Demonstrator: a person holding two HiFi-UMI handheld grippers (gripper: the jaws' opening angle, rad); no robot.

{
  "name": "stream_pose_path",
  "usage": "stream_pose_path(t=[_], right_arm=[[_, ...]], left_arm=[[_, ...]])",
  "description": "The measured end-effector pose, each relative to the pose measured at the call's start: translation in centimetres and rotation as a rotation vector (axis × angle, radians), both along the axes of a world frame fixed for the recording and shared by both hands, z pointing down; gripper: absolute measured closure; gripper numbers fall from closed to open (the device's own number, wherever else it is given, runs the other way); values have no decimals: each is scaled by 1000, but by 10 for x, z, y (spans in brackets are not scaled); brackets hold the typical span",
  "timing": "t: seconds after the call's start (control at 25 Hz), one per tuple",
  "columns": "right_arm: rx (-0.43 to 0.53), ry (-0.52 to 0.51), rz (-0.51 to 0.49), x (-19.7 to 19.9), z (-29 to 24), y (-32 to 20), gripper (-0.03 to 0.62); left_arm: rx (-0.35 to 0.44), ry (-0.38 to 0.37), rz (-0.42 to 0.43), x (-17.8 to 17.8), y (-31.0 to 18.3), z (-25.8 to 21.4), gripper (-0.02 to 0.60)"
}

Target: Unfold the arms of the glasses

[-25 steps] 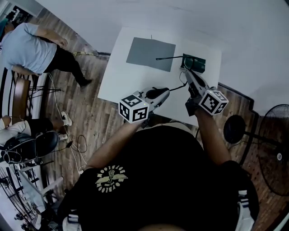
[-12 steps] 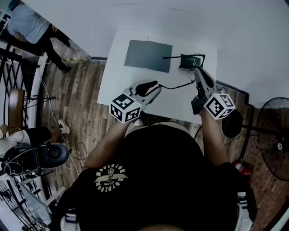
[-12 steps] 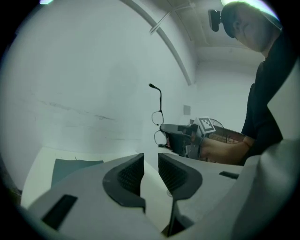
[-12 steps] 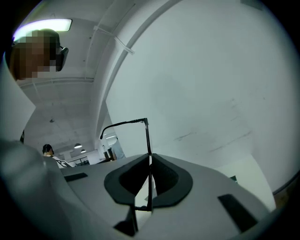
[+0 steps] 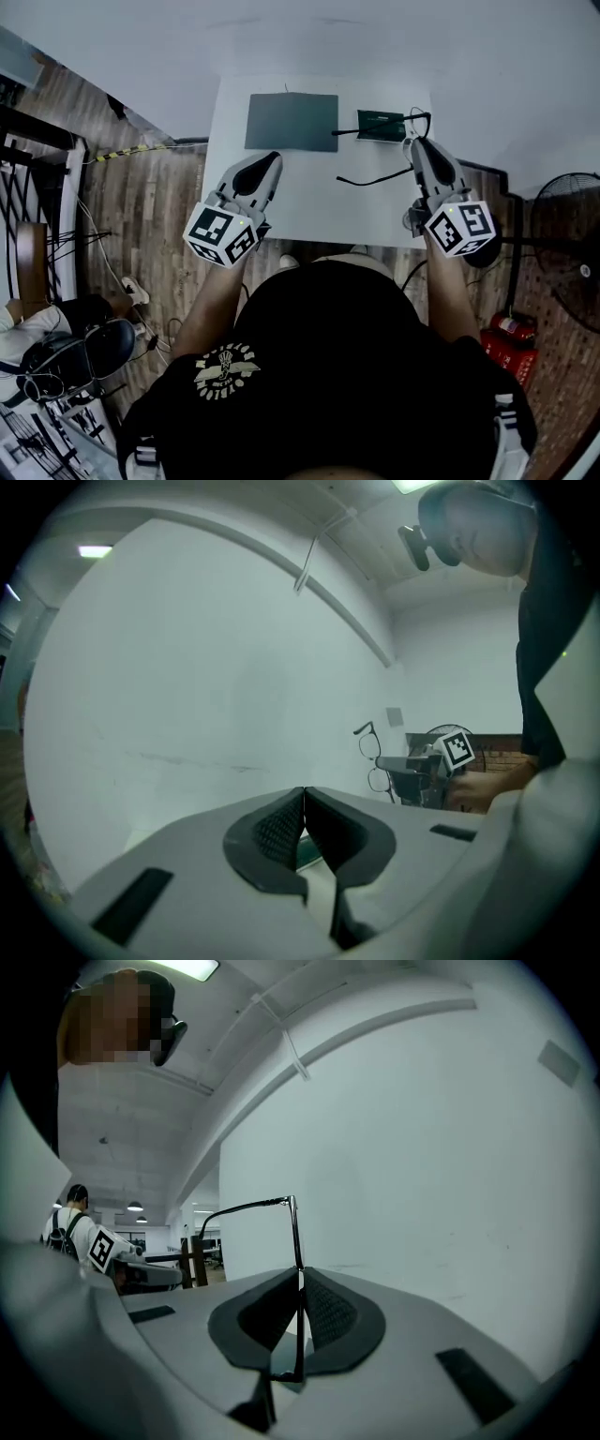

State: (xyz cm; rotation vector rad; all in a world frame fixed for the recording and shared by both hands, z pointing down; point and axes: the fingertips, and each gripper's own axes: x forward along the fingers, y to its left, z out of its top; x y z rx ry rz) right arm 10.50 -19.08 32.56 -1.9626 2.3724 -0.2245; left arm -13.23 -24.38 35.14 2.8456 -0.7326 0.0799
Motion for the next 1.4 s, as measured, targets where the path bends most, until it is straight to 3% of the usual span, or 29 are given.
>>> stream_pose_path(t=[0.24, 0.4, 0.6, 0.84, 1.16, 1.4], right_arm=[[12, 145, 13, -3, -15, 16, 574], [23, 178, 16, 4, -22, 22, 574], [20, 186, 16, 21, -21, 26, 574], [20, 193, 0, 46, -19, 28, 575], [23, 223, -76, 79, -16, 26, 575], [10, 203, -99, 111, -6, 21, 574]], left_arm=[[43, 6, -89, -16, -8, -22, 575], [101, 9, -163, -24, -11, -35, 575], [115, 10, -204, -18, -10, -37, 575], [119, -6, -216, 8, -6, -36, 575], [116, 18, -218, 71, 4, -46, 575], [147, -29, -206, 116, 10, -44, 575]])
